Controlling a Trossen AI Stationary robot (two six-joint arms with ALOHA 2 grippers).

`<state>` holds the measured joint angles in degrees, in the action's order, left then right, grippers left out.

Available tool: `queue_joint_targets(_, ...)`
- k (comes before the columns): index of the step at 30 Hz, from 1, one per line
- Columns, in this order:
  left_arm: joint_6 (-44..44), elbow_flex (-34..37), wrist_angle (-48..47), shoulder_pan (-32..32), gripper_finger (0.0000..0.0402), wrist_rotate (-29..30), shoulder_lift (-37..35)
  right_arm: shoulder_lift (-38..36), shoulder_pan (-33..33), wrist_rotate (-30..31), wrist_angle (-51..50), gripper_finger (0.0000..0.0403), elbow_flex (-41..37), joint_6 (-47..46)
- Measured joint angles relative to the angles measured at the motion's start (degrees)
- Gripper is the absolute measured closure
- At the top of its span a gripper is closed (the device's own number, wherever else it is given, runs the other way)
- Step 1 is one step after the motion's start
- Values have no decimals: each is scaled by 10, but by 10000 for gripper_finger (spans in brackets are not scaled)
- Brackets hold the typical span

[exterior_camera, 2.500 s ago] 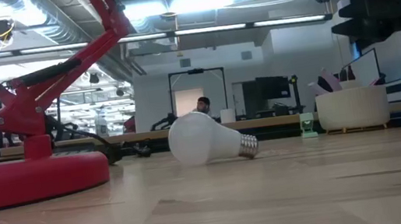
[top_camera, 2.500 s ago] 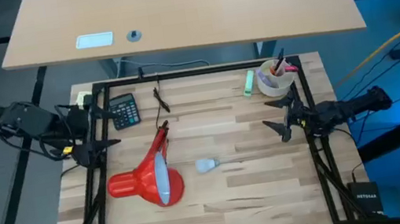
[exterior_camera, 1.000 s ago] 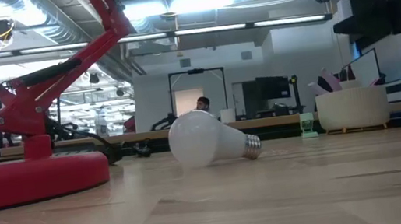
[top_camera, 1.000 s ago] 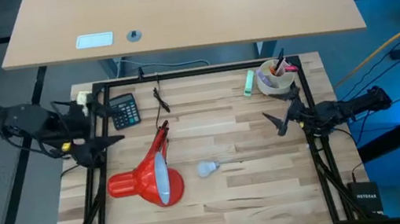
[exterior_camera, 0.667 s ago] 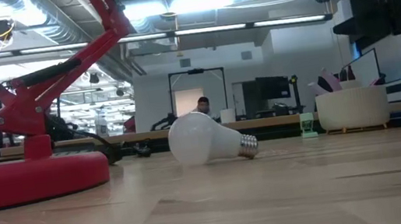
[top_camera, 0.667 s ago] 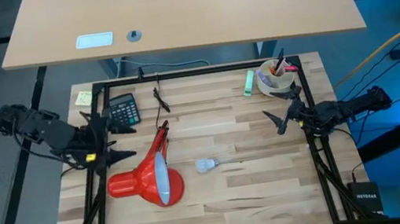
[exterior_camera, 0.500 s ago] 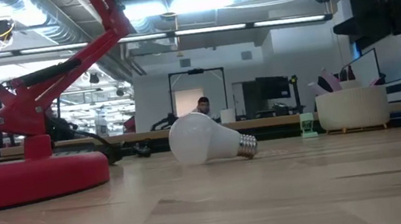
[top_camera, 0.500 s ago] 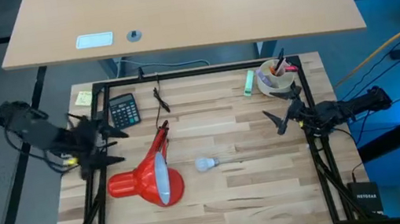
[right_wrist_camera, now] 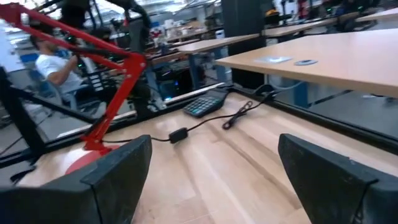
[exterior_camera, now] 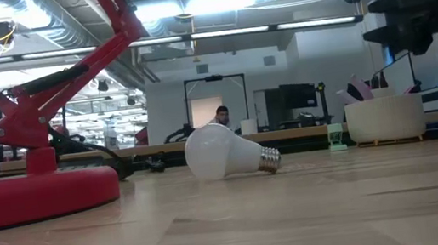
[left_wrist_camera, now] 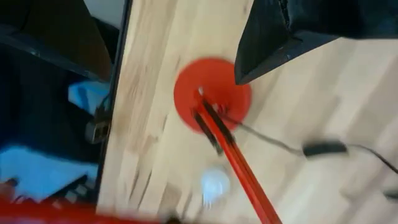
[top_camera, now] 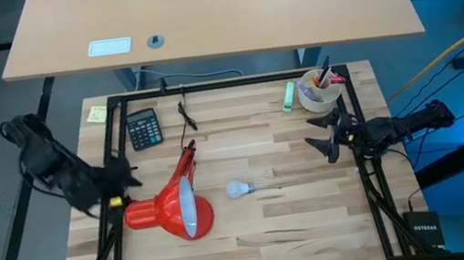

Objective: Screw lightbulb
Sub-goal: Insert the light bulb into the orange desk lamp

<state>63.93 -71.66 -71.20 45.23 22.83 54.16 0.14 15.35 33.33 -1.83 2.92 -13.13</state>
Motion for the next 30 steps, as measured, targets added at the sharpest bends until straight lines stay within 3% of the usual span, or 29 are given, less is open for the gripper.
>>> queue_joint_targets(8,172,0,8,106,73,1,104,0,0,-26,2,47,0,-2)
queue_joint_targets(13,274,0,51,163,73,81,192,0,0,-30,19,47,0,-57)
queue_joint_targets(23,418,0,155,154,73,101,320,0,0,-6,4,47,-1,-172)
queue_joint_targets(30,450,0,195,142,73,76,392,25,0,-95,29,47,-9,-199)
